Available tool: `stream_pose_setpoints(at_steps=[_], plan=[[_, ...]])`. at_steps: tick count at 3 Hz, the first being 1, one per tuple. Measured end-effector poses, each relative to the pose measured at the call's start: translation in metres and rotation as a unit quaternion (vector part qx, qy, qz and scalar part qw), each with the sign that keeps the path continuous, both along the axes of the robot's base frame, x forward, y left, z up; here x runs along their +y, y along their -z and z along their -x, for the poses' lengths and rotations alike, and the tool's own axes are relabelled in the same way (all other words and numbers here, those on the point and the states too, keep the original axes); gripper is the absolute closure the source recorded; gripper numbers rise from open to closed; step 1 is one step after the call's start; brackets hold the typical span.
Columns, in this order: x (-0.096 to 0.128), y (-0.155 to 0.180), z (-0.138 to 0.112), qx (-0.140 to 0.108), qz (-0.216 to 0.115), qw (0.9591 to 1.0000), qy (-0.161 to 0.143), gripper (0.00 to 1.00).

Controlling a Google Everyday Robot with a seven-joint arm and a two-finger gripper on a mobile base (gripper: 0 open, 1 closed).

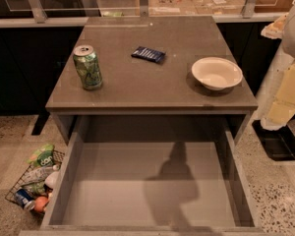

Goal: Place green can into top drawer

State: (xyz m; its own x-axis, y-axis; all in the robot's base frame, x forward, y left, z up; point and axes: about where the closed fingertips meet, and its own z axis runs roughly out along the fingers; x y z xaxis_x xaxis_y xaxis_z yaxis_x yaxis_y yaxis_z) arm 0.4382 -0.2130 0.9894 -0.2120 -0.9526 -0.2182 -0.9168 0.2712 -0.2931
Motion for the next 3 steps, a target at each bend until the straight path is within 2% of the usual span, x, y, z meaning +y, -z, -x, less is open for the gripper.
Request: stream_pose_setpoints(at_steps=[1,2,3], plan=[[0.000,0.000,0.000,0.000,0.000,1.0000,0.000,0.00],[0.005,-0.002,-0.018,-0.028,-0.024,0.9993,0.009,0.00],[0.023,0.005,-0.046,-0.071,-0.085,0.9936,0.024,0.00]])
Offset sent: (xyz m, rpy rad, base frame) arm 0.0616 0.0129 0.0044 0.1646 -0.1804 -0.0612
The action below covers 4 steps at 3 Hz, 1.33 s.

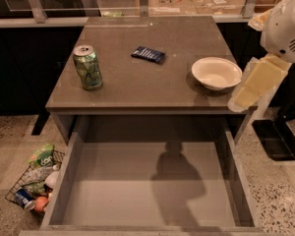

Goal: Place green can into top drawer

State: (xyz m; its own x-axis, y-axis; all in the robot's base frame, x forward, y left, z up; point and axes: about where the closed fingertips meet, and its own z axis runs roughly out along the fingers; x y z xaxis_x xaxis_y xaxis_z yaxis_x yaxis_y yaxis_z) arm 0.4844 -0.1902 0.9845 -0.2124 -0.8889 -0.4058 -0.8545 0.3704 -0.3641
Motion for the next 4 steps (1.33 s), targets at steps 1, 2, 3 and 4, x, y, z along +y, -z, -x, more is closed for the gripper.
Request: stream_pose_setpoints(at_steps=[1,2,3,4], plan=[[0.027,0.024,-0.021,-0.025,-0.077,0.9967,-0.008,0.00],[0.069,0.033,-0.054,-0.067,-0.175,0.9816,-0.039,0.00],[0.109,0.018,-0.099,-0.135,-0.259,0.9544,-0.063,0.00],[0.135,0.001,-0.137,-0.189,-0.317,0.9266,-0.072,0.00]])
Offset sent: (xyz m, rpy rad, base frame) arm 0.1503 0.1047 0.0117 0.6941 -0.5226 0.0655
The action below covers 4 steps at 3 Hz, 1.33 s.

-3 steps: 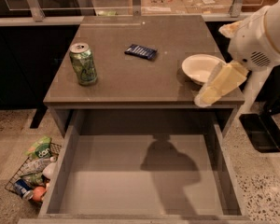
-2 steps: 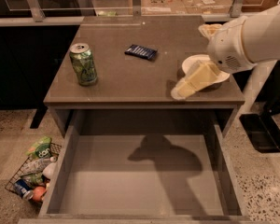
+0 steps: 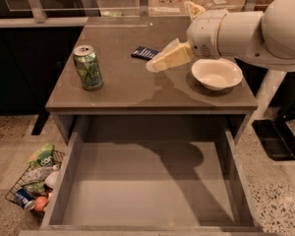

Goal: Place green can into top drawer

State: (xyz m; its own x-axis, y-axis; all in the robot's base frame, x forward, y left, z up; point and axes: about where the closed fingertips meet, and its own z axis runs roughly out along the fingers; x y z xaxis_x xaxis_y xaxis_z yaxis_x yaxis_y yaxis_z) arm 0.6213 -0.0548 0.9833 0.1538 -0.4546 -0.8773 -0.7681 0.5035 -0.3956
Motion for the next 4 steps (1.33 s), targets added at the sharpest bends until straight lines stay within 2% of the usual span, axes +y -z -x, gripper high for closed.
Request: stream_pose_setpoints(at_steps=[1,2,4], plan=[[0.000,0.000,0.000,0.000,0.000,1.0000,0.000,0.00],[0.020,0.013,-0.021,-0.001,-0.030,0.9995,-0.003,0.00],[0.066,0.046,-0.037,0.021,-0.096,0.9951,0.010,0.00]])
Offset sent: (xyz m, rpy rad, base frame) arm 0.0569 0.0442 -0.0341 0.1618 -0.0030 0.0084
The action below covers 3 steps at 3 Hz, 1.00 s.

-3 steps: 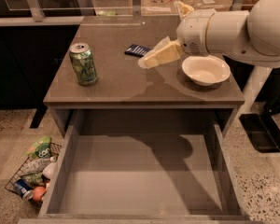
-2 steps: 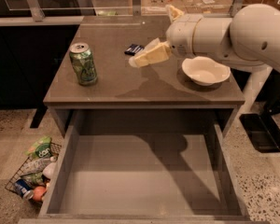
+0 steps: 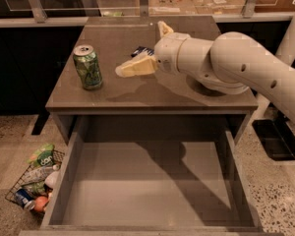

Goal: Place green can into top drawer

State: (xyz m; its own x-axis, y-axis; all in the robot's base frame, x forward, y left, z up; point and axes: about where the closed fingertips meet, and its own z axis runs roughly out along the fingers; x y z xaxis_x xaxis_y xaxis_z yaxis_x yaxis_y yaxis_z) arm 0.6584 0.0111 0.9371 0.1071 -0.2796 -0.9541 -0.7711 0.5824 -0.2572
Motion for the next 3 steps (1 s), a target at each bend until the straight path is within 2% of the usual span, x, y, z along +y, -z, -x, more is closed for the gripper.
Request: stream_pose_setpoints(at_steps=[2,3], plan=[[0.049,0.026,-0.016,0.022,-0.062,0.9976,-0.023,0.00],[0.074,0.030,-0.013,0.033,-0.077,0.9959,-0.035,0.00]])
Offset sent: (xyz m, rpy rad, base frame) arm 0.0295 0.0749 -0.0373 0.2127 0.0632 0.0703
